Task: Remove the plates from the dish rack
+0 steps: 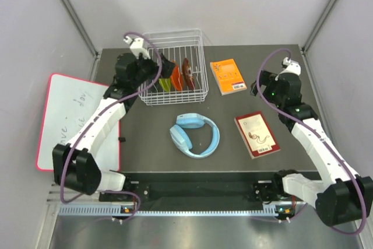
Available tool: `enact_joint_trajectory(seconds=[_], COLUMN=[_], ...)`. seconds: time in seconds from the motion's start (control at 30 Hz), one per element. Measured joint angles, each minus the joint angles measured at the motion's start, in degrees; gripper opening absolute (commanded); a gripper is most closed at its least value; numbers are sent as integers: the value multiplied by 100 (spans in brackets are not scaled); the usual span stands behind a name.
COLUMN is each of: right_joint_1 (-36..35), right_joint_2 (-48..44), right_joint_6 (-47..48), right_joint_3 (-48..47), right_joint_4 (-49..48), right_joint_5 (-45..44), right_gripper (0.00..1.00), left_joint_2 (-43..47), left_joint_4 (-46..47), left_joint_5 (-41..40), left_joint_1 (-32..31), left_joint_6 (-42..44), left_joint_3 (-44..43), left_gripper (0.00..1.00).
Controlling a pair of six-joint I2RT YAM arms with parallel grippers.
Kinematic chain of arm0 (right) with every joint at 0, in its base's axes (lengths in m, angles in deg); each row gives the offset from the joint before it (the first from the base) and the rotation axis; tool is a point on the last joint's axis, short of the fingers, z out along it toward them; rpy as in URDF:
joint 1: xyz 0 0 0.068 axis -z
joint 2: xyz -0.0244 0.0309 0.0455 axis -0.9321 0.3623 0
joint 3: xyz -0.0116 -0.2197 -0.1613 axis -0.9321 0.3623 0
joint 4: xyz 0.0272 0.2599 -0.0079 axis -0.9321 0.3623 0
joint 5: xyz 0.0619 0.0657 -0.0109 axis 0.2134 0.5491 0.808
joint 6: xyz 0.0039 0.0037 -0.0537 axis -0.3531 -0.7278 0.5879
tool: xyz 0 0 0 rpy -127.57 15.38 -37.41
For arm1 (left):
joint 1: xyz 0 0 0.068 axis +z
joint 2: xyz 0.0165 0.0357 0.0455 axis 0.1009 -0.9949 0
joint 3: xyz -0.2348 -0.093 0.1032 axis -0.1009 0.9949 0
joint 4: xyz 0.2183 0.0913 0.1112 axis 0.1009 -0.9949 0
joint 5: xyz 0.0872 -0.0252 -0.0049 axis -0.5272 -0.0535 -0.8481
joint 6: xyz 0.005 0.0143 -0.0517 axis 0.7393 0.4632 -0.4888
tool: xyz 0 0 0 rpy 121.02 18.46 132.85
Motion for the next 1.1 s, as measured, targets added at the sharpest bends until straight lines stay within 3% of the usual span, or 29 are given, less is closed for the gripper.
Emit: enact_joint_trajectory(seconds=[0.3, 0.63, 0.83, 0.93, 1.03, 1.1], right_joint_1=[9, 13, 13, 15, 26, 26], right_joint_2=[166, 173, 177, 221, 341, 446], right_joint_6=[173, 238, 238, 238, 238, 238], right_joint_3=[-20, -20, -20, -20, -20, -20], right_joint_4=[4, 7, 7, 2, 4, 4], right_joint_5=[-111, -129, -131, -133, -131, -131], right_gripper=[100, 100, 100, 100, 100, 100], left_joint_2=[-1266, -2052, -2518, -2673, -2813, -2931], left_joint_4=[341, 538, 789, 813, 820, 844], left_joint_5=[-1423, -2879, -3145, -3185, -3261, -3309], left_joint_1=[-1453, -1600, -1624, -1628, -1637, -1639], left_joint_6=[411, 389, 350, 284, 236, 232], left_joint_3=[-527, -529, -623, -625, -682, -763], left_gripper=[90, 90, 87, 81, 67, 52])
